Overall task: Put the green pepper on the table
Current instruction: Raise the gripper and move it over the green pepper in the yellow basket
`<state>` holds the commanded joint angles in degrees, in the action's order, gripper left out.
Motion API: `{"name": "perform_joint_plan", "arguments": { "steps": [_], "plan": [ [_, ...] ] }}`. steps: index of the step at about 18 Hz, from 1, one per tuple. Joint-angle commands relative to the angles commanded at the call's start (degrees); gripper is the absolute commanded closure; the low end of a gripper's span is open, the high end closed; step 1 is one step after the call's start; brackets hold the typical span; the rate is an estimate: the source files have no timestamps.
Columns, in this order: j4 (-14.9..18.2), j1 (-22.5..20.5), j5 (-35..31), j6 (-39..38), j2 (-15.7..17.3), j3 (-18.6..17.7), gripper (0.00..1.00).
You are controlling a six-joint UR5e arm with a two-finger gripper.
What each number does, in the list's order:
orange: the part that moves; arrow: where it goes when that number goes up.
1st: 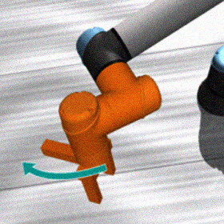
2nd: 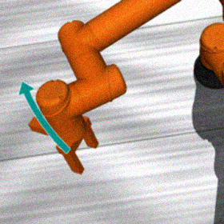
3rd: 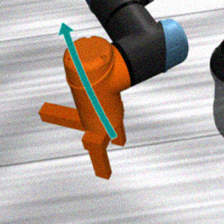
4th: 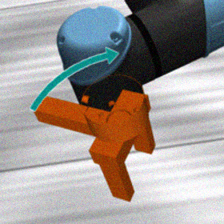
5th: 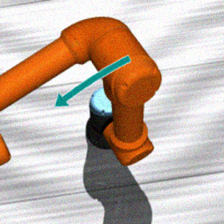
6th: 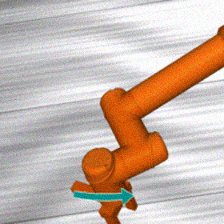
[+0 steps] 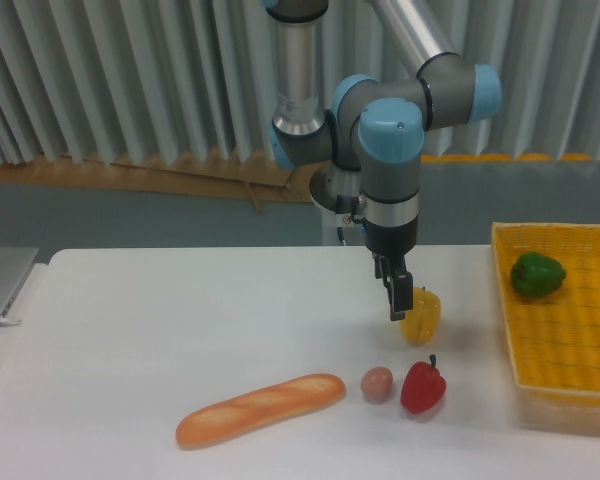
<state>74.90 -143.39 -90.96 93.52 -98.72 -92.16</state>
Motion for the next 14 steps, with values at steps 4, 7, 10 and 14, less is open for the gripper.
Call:
{"name": "perform_joint_plan", "arguments": {
  "steps": [4, 7, 10, 14],
  "plan": [
    [0.1, -0.3, 0.0, 0.0, 1.5, -1.3, 0.00],
    [0.3, -0.5, -0.1, 0.3, 1.6, -1.3, 0.00],
    [0.8, -1.6, -0.1, 2.6, 1.6, -1.4, 0.00],
    [1.7, -4.4, 0.0, 13.2, 1.8, -1.6, 0.00]
  ]
}}
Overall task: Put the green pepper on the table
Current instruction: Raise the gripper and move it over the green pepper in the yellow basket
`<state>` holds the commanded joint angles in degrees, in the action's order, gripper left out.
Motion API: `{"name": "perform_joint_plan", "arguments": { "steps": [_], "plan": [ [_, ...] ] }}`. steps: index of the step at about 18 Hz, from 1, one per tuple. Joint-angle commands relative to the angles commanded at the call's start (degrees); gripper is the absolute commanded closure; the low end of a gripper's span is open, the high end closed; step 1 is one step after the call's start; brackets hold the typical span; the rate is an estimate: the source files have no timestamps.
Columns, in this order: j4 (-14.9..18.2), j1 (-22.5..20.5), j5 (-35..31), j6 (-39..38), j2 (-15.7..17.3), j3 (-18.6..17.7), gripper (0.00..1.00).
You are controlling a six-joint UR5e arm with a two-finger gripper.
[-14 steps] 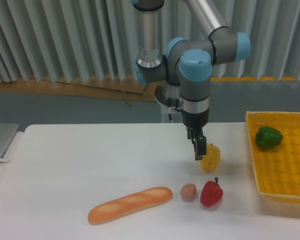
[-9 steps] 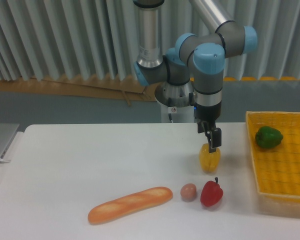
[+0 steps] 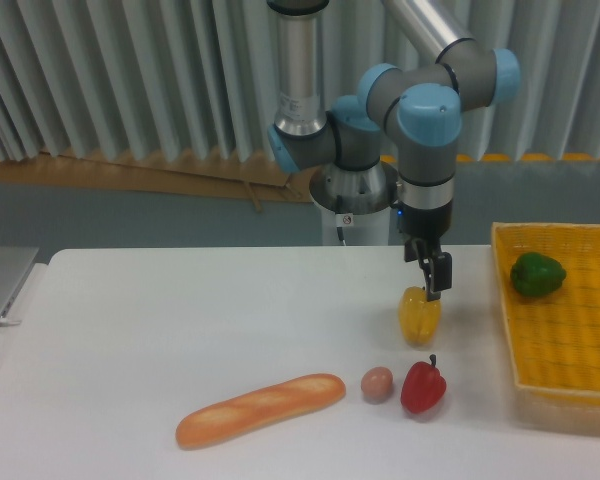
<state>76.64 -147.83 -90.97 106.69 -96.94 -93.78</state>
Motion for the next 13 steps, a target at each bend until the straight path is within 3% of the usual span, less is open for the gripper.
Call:
{"name": "perform_joint_plan", "arguments": {
  "steps": [4, 7, 13],
  "plan": [
    [0.4, -2.4, 0.3, 2.0, 0.2, -0.1, 0.00],
    [0.6, -4.3, 0.2, 8.8, 0.2, -0.3, 0.00],
    [1.5, -9.0, -0.1, 10.6, 0.3, -2.5, 0.00]
  ]
}}
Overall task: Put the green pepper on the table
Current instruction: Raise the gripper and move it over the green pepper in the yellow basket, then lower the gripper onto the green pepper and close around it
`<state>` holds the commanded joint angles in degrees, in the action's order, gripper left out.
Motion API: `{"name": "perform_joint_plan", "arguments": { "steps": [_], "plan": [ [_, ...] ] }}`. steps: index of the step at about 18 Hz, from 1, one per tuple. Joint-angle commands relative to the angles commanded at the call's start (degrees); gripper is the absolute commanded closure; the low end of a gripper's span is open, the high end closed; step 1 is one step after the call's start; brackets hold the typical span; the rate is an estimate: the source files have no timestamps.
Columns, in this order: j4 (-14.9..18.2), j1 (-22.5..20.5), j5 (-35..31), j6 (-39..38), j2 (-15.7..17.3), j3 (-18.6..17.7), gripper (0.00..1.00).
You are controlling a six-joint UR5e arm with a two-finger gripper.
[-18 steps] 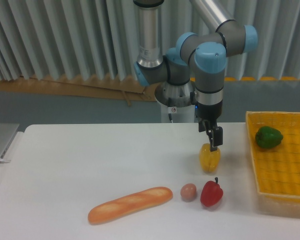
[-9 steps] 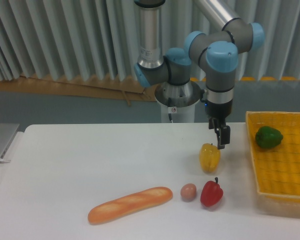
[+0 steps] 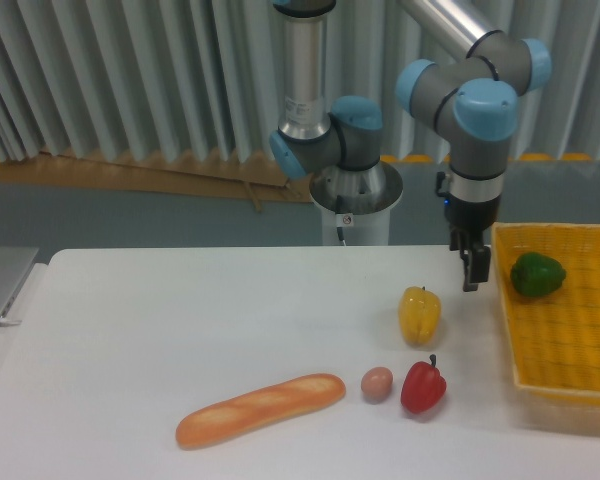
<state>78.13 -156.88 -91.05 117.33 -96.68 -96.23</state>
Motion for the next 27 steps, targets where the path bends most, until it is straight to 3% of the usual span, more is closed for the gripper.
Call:
{"name": "perform_joint_plan", "arguments": {
  "steps": [6, 10, 15, 18, 22, 27],
  "plan": [
    [1.8, -6.0, 0.0, 0.7, -0.4, -0.2, 0.00],
    [1.9, -11.4, -0.1, 10.4, -0.7, -0.4, 0.00],
    [1.1, -12.7, -0.4, 16.7, -3.1, 0.4, 0.00],
    [1.1, -12.3, -0.1, 16.2, -4.4, -0.1, 0.00],
    [-3.5, -13.1, -0.1, 16.8, -5.8, -1.2, 0.00],
    [-4.0, -14.7, -0.3, 17.2, -6.9, -1.2, 0.00]
  ]
}}
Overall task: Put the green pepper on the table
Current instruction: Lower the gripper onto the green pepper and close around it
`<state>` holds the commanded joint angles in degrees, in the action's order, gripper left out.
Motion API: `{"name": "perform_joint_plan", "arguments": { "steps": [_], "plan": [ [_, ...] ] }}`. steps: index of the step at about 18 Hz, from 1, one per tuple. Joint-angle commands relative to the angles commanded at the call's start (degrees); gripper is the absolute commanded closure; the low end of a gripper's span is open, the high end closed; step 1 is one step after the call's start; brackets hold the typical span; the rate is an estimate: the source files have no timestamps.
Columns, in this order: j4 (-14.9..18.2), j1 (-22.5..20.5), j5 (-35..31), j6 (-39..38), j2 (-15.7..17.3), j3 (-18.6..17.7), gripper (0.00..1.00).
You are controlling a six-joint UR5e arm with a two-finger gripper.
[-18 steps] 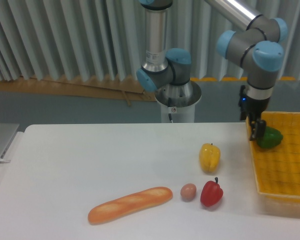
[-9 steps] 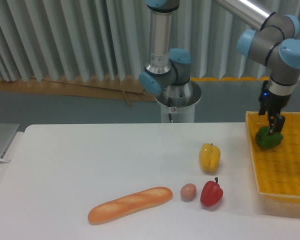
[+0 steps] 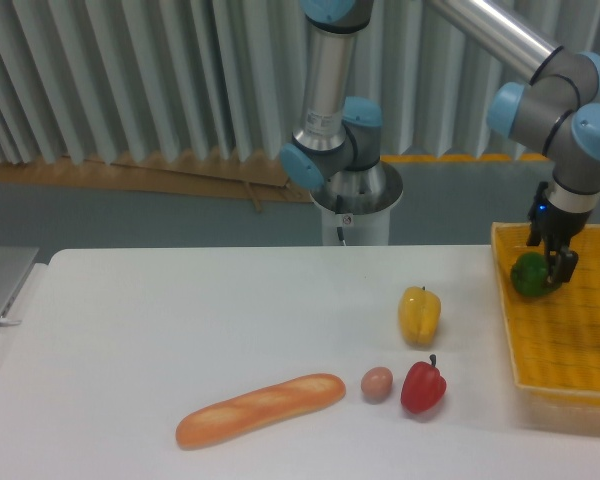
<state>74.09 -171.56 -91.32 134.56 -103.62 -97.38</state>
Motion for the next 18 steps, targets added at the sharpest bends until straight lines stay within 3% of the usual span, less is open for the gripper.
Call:
{"name": "perform_joint_plan", "arguments": {
  "steps": [5, 14, 18],
  "plan": [
    [0.1, -2.3, 0.0, 3.3, 0.0, 0.0, 0.00],
    [0.3, -1.5, 0.3, 1.9, -2.5, -1.0, 0.00],
    [0.3, -1.4, 0.3, 2.0, -2.2, -1.8, 0.00]
  ]
}}
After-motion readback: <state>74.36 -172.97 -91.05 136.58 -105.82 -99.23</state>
